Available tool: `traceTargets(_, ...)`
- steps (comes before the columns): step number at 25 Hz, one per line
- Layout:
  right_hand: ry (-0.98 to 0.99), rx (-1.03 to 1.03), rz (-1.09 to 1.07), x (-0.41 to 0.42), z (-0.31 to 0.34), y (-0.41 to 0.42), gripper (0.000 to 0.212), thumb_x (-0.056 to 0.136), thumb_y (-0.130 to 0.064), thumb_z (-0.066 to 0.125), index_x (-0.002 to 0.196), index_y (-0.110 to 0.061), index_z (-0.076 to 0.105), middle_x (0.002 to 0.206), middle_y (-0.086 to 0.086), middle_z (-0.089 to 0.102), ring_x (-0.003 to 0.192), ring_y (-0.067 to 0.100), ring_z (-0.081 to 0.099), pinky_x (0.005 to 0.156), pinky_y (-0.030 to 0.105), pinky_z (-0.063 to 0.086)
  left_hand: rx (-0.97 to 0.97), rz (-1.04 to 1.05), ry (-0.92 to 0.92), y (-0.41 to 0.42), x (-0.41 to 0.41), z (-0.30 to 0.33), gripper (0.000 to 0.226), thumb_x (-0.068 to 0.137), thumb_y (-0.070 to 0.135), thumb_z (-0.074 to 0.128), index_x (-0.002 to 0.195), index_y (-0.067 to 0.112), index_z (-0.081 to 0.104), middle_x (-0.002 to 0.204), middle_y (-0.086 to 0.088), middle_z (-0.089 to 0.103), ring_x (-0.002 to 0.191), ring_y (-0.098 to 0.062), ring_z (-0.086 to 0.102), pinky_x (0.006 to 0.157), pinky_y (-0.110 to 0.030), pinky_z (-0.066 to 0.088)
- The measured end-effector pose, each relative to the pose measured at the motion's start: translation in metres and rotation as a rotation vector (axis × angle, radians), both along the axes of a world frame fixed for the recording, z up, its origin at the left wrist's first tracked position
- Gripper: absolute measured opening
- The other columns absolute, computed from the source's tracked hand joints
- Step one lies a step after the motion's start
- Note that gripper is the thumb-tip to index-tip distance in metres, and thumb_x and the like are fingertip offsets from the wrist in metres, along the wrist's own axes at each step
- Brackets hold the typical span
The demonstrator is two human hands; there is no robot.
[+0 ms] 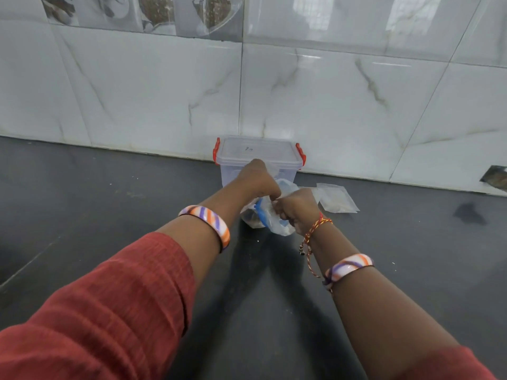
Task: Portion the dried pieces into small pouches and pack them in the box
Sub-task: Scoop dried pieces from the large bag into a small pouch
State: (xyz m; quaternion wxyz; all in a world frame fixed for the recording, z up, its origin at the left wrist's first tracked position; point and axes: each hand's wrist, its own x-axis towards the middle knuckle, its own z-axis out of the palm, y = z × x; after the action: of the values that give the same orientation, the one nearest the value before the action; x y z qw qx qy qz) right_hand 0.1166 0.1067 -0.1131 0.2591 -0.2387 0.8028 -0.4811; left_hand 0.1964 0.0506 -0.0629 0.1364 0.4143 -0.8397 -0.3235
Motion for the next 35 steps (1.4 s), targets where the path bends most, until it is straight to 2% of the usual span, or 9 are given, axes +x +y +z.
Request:
traceTargets(2,-0.147,-0.035,-0.066,0.007,0.003,0.003,0.018,0.082,-0.001,0.065,0.098,0.005,0.063,0.065,0.01,0.055,0.041,0.009,0.047,0.034,0.015,0.036,-0.018,0.037,0.046,-0.003,0.012,-0.004,0.055,0.074,0.007,0.07,0.121,0.001,0.042,0.101,-0.009,0.046,0.092,-0.019,0.045,0.067,-0.024,0.043)
traceTargets(4,-0.19,-0.076,-0.109,0.011,0.007,0.007,0.017,0.084,0.0,0.062,0.1,0.007,0.063,0.063,0.01,0.058,0.032,0.005,0.046,0.03,0.012,0.034,-0.066,0.074,0.083,-0.007,0.022,-0.007,0.058,0.074,0.009,0.072,0.122,0.0,0.041,0.099,-0.008,0.045,0.093,-0.019,0.047,0.067,-0.025,0.043)
traceTargets(8,-0.165,-0.108,-0.124,0.017,0.014,0.019,0.021,0.087,-0.004,0.061,0.105,0.006,0.063,0.078,0.014,0.067,0.027,0.004,0.049,0.027,0.011,0.031,-0.123,0.14,0.128,-0.013,0.035,-0.013,0.073,0.07,0.016,0.078,0.127,0.0,0.035,0.116,-0.014,0.054,0.11,-0.029,0.054,0.081,-0.033,0.047)
traceTargets(13,-0.217,-0.126,-0.164,0.022,0.018,0.04,0.019,0.088,-0.009,0.061,0.102,0.003,0.063,0.09,0.015,0.067,0.041,0.007,0.05,0.027,0.011,0.029,-0.168,0.142,0.127,-0.007,0.04,-0.017,0.088,0.065,0.03,0.083,0.132,0.002,0.033,0.125,-0.013,0.052,0.116,-0.028,0.051,0.089,-0.035,0.046)
traceTargets(18,-0.309,-0.154,-0.189,0.021,0.018,0.055,0.019,0.091,-0.008,0.057,0.106,0.001,0.062,0.095,0.016,0.067,0.02,0.002,0.042,0.024,0.009,0.025,-0.193,0.183,0.244,0.006,0.05,-0.023,0.081,0.067,0.04,0.08,0.128,0.005,0.04,0.125,-0.01,0.051,0.118,-0.026,0.049,0.1,-0.039,0.043)
traceTargets(24,-0.352,-0.17,-0.159,0.014,0.022,0.085,0.017,0.091,-0.006,0.055,0.105,0.001,0.062,0.075,0.01,0.066,0.022,0.001,0.044,0.024,0.01,0.026,-0.227,0.181,0.552,0.043,0.065,-0.033,0.061,0.08,0.018,0.07,0.133,0.014,0.039,0.134,-0.003,0.05,0.123,-0.019,0.048,0.09,-0.022,0.036)
traceTargets(27,-0.353,-0.195,-0.109,0.012,0.031,0.103,0.013,0.092,-0.004,0.052,0.098,0.001,0.062,0.069,0.007,0.063,0.022,0.001,0.042,0.024,0.01,0.025,-0.233,0.153,0.515,0.063,0.07,-0.043,0.054,0.076,0.017,0.072,0.123,0.012,0.046,0.122,-0.006,0.058,0.112,-0.023,0.056,0.083,-0.024,0.04)
traceTargets(31,-0.343,-0.254,0.02,0.013,0.057,0.132,0.018,0.093,-0.002,0.047,0.079,-0.007,0.058,0.068,0.005,0.063,0.023,0.002,0.038,0.025,0.008,0.021,-0.294,0.108,0.347,0.08,0.079,-0.048,0.066,0.073,0.024,0.077,0.128,0.01,0.043,0.128,-0.009,0.053,0.114,-0.025,0.053,0.088,-0.03,0.043)
traceTargets(35,-0.235,-0.263,0.114,0.03,0.085,0.152,0.015,0.09,0.0,0.052,0.1,0.006,0.061,0.076,0.011,0.066,0.024,0.002,0.038,0.025,0.01,0.021,-0.291,0.082,0.262,0.09,0.08,-0.047,0.081,0.065,0.031,0.082,0.13,0.012,0.038,0.132,-0.008,0.05,0.119,-0.025,0.05,0.094,-0.036,0.045)
